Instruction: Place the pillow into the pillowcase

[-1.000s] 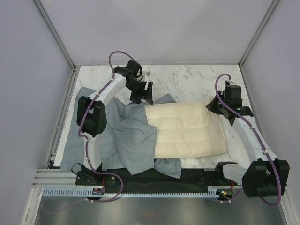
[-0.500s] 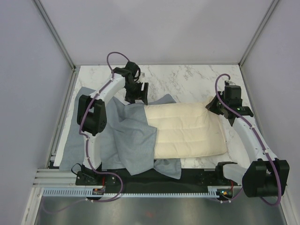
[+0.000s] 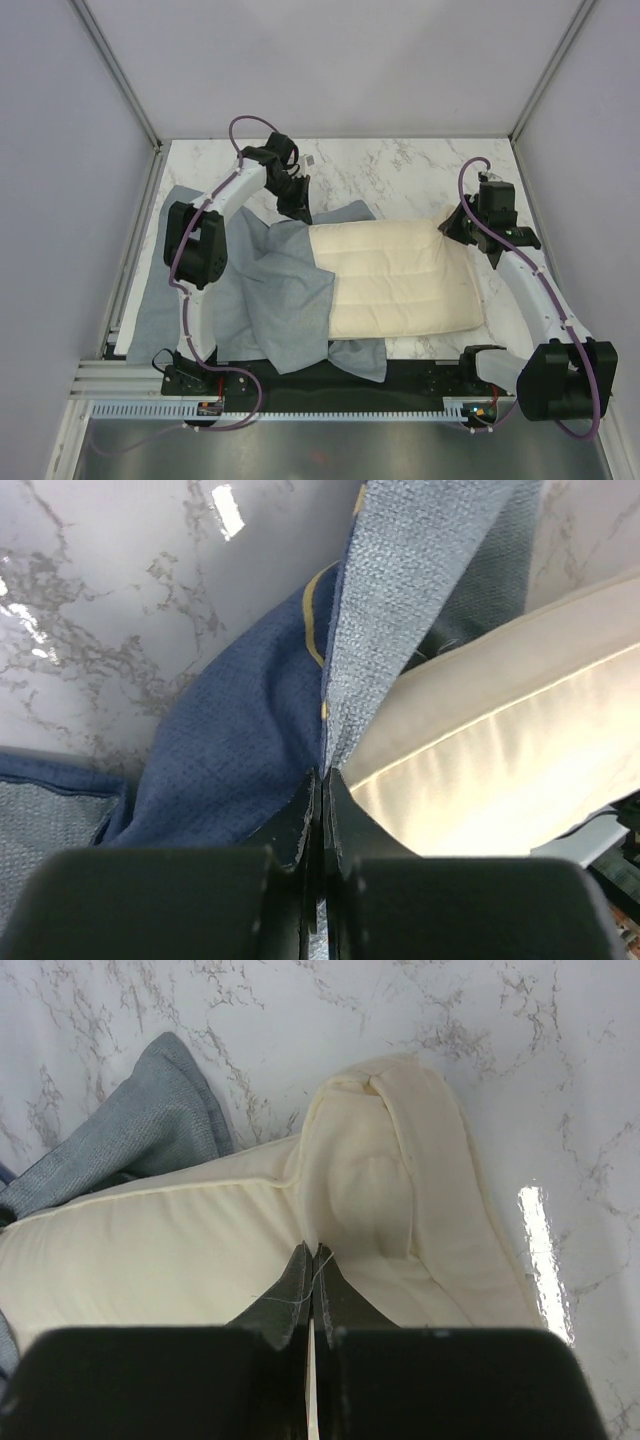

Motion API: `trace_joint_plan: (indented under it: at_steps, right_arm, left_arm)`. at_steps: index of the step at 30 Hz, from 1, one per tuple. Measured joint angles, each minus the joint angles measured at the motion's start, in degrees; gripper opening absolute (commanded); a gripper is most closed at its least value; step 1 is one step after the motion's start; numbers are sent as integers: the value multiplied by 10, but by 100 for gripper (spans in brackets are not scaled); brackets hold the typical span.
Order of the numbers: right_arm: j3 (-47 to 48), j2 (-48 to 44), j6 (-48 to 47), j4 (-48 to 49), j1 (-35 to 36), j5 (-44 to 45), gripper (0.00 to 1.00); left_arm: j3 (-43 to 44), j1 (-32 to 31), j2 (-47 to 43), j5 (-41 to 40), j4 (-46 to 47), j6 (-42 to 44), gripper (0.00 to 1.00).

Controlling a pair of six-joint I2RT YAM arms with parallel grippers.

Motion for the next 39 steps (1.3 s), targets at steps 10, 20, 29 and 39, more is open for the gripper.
trace_joint_plan:
  at_steps: [10, 20, 29, 39]
  right_arm:
    - [-14, -18, 3, 77, 45, -56, 0]
    - [-58, -18, 68, 183, 160, -31, 0]
    - [-64, -28, 133, 117, 147, 112, 0]
    - [-88, -35, 210, 90, 4, 123, 0]
  left_arm:
    - [52, -31, 0, 39, 17, -1, 2]
    - [152, -159, 18, 19, 33, -36, 2]
    - [226, -189, 70, 8, 38, -60, 11]
    - [186, -191, 20, -117, 66, -59, 79]
